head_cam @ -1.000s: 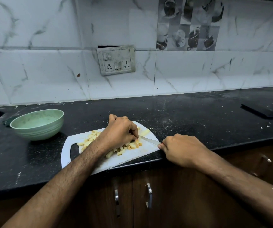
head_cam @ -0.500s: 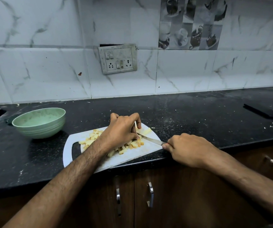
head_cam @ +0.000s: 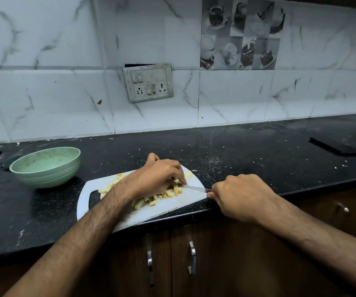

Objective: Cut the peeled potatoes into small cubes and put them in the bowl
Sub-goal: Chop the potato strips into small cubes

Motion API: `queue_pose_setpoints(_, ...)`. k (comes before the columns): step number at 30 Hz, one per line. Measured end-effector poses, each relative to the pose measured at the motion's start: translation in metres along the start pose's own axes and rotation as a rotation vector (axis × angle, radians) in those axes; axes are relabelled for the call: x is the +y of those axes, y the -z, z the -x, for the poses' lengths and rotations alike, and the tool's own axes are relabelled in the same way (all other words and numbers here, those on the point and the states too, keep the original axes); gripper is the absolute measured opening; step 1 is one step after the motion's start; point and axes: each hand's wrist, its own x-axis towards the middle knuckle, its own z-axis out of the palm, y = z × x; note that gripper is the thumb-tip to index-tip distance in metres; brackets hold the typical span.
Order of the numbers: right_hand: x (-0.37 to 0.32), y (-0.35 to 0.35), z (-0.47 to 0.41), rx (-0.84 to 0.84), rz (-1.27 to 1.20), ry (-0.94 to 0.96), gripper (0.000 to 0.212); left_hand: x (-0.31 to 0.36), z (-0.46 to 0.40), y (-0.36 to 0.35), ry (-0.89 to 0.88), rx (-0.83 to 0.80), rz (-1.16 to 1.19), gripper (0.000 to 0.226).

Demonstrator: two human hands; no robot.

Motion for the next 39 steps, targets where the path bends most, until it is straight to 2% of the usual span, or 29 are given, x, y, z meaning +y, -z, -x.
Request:
queue_pose_setpoints(4,0.014,0.012,0.005,-0.064,-0.009,-0.015,0.041,-0.001,-0.001,0.001,-0.008,-0.013,0.035,0.025)
queue_pose_setpoints(8,0.050,0.028,0.014,-0.219,-0.188,-0.096,0.042,0.000,0.000,0.003,0.035,-0.015,0.077,0.023)
queue_pose_setpoints(10,0.070,0.020,0.006,-0.219,-0.258,-0.138,0.044,-0.001,0.001,0.004,0.058,-0.018,0.096,0.024)
queue_pose_setpoints(12,0.086,0.001,-0.012,-0.160,-0.363,-0.154,0.047,0.000,0.001,0.007,0.071,-0.029,0.103,0.024)
queue_pose_setpoints(18,0.080,-0.047,-0.064,0.085,-1.022,-0.264,0.048,0.012,-0.018,0.017,0.186,0.043,0.076,0.024)
queue_pose_setpoints(23,0.055,-0.069,-0.092,0.313,-1.383,-0.307,0.047,0.025,-0.040,0.005,0.201,-0.104,-0.025,0.027)
queue_pose_setpoints(26,0.051,-0.075,-0.095,0.353,-1.548,-0.311,0.045,0.029,-0.046,-0.002,0.205,-0.097,-0.041,0.023)
queue_pose_setpoints(30,0.053,-0.076,-0.093,0.340,-1.638,-0.301,0.044,0.028,-0.047,-0.005,0.226,-0.037,0.026,0.019)
queue_pose_setpoints(39,0.050,-0.075,-0.090,0.331,-1.557,-0.265,0.045,0.023,-0.045,0.008,0.275,0.002,0.238,0.019)
